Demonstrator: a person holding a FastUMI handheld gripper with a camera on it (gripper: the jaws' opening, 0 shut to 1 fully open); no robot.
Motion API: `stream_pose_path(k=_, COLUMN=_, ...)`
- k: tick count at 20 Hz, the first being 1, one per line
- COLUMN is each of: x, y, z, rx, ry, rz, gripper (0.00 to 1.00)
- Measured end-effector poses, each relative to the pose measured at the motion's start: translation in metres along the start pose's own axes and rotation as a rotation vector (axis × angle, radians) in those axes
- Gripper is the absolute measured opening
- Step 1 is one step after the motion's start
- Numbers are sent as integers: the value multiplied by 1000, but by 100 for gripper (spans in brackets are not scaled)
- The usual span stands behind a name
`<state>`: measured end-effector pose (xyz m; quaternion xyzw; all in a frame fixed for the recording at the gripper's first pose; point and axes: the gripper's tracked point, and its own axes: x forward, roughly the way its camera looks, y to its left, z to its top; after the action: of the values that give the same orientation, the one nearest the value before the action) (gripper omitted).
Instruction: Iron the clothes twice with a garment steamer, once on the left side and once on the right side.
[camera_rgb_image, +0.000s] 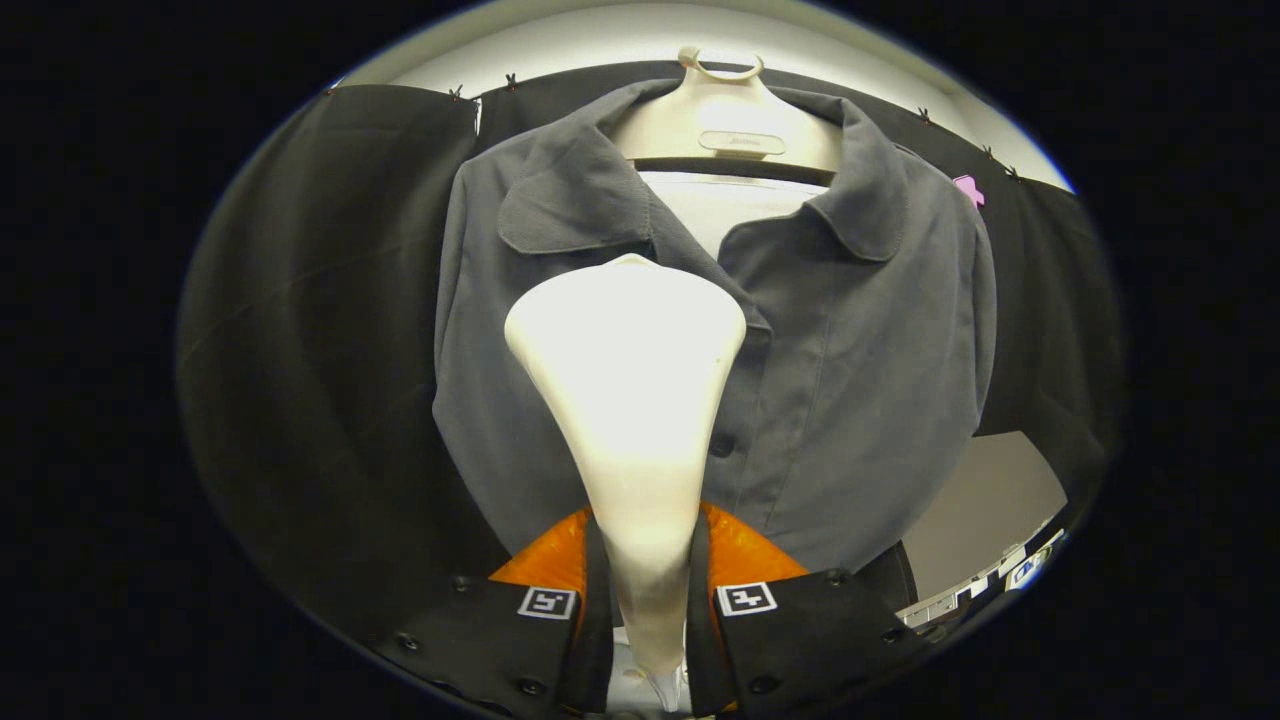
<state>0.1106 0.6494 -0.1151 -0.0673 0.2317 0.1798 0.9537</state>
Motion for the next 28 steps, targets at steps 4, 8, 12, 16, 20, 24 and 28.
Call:
stream_pose_path(k=4, x=7, y=0, z=-2, rx=-11, ry=5, rz=-23, gripper=37)
stream_pose_path(k=8, x=16, y=-1, z=-3, rx=-15, ry=4, rz=-33, gripper=37)
stream_pose_path(k=12, x=19, y=1, z=-10, rx=-17, ry=11, rz=-36, gripper=37)
stream_pose_path(k=16, x=26, y=-1, z=-22, rx=-24, ry=26, rz=-55, gripper=37)
stream_pose_path(k=20, x=31, y=-1, z=-38, rx=-27, ry=48, rz=-65, gripper=37)
stream_pose_path(k=24, x=34, y=2, z=-53, rx=-50, ry=69, rz=-77, gripper=37)
stream_pose_path(k=28, x=40, y=8, z=-71, rx=-51, ry=98, rz=-66, gripper=37)
